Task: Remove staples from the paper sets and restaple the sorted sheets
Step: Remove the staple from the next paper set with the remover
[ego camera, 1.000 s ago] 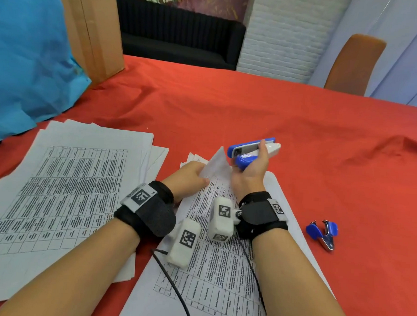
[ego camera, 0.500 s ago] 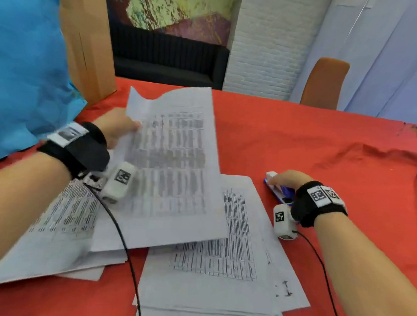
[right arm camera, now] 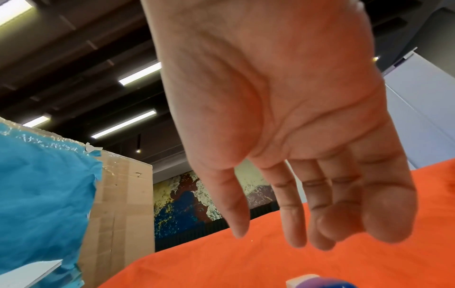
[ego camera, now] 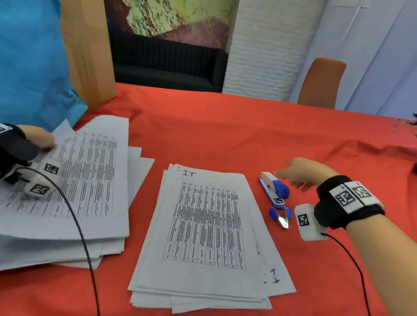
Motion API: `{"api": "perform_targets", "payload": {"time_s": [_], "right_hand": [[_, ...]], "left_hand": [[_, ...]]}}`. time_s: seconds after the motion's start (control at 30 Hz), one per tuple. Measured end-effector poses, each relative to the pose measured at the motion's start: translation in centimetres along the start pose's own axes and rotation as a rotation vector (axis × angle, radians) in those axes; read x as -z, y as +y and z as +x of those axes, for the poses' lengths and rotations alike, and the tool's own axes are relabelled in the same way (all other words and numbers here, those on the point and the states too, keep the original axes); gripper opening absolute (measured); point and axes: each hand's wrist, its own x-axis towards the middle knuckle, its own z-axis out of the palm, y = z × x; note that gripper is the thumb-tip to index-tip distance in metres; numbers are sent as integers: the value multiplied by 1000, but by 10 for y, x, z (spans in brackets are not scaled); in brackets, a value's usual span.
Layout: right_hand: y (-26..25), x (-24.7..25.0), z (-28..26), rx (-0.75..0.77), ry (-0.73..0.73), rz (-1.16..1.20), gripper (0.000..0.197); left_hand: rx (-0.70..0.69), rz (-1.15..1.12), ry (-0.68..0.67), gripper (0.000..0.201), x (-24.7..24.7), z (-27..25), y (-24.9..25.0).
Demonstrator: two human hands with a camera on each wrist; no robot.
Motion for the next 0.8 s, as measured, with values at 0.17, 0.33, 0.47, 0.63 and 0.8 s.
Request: {"api": "perform_targets", "payload": {"time_s": [0.17,0.33,0.47,0.63,0.8], "right_hand": [[7,-9,-13,42,-99,-60,43],[4,-20,-30,4,-166,-260,55],[-2,-28,-40,-14,-222,-371,62],[-2,-57,-41,57,-140,-472,47],[0,-58,-36,199,-82,-322,32]], "left_hand": [[-20,100,126,37,8,-79,21],[61,79,252,40,-12,-119,60],[-110,-33,386,50,-31,-166,129],[-256,-464,-218,45,-78,-221,218],[-260,-593,-124,29,-108,-223,243]]}}
